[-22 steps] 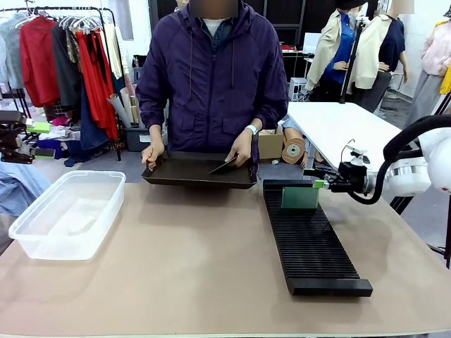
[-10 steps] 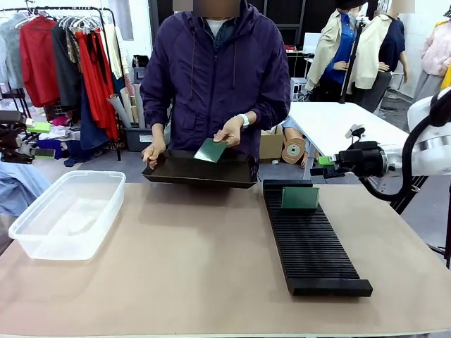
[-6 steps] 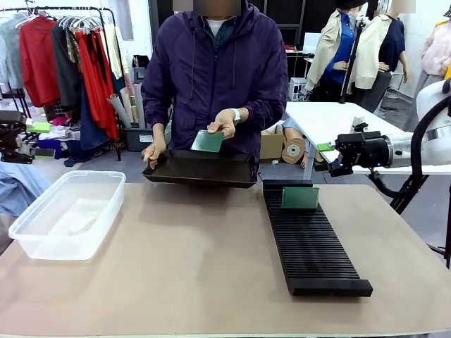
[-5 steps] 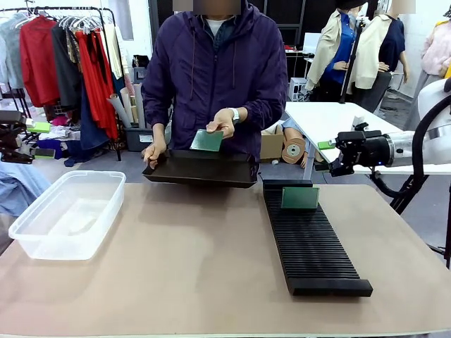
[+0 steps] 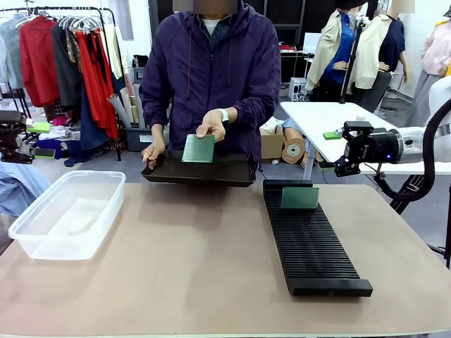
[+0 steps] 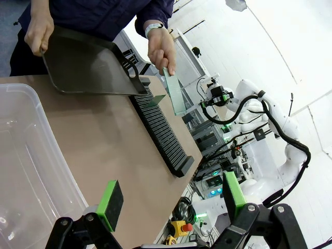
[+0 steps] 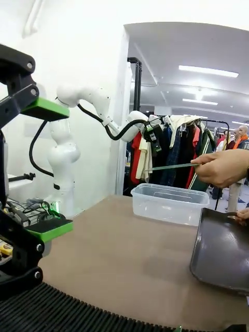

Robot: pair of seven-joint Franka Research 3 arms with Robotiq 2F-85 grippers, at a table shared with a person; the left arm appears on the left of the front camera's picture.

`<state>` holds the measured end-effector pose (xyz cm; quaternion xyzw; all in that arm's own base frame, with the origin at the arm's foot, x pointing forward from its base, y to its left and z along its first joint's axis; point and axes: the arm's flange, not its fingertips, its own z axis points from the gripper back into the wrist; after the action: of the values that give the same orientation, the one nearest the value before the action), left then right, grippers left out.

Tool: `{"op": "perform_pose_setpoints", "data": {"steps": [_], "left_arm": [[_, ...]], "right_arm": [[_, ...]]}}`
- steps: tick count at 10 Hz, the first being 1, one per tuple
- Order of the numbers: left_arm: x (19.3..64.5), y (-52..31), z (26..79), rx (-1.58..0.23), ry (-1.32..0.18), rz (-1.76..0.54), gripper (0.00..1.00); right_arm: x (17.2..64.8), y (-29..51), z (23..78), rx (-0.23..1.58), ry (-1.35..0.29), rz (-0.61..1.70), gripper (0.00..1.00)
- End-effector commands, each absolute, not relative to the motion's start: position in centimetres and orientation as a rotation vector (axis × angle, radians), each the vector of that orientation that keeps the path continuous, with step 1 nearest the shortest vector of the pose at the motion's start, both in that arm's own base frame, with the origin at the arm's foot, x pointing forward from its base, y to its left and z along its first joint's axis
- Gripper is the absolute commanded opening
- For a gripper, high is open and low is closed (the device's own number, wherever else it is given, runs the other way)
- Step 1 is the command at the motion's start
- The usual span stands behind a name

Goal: Sort PCBs into racks and boxes based on the side picked up.
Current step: Pick up the Blank PCB handed by the Human.

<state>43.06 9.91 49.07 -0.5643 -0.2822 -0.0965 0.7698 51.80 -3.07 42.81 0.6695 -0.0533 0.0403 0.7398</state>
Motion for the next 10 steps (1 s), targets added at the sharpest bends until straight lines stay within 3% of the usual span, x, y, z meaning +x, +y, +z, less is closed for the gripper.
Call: {"op": "perform_pose_setpoints", "data": {"steps": [1, 10], "left_arm": [[42.88, 9.89, 49.28, -1.232, -0.609, -0.210, 1.00], [42.88, 9.89, 49.28, -1.232, -0.609, -0.210, 1.00]], "right_arm": [[51.41, -3.22, 43.42, 1.467, -0.085, 0.067, 1.00], [51.78, -3.17, 42.81, 1.469, -0.113, 0.081, 1.00]]}}
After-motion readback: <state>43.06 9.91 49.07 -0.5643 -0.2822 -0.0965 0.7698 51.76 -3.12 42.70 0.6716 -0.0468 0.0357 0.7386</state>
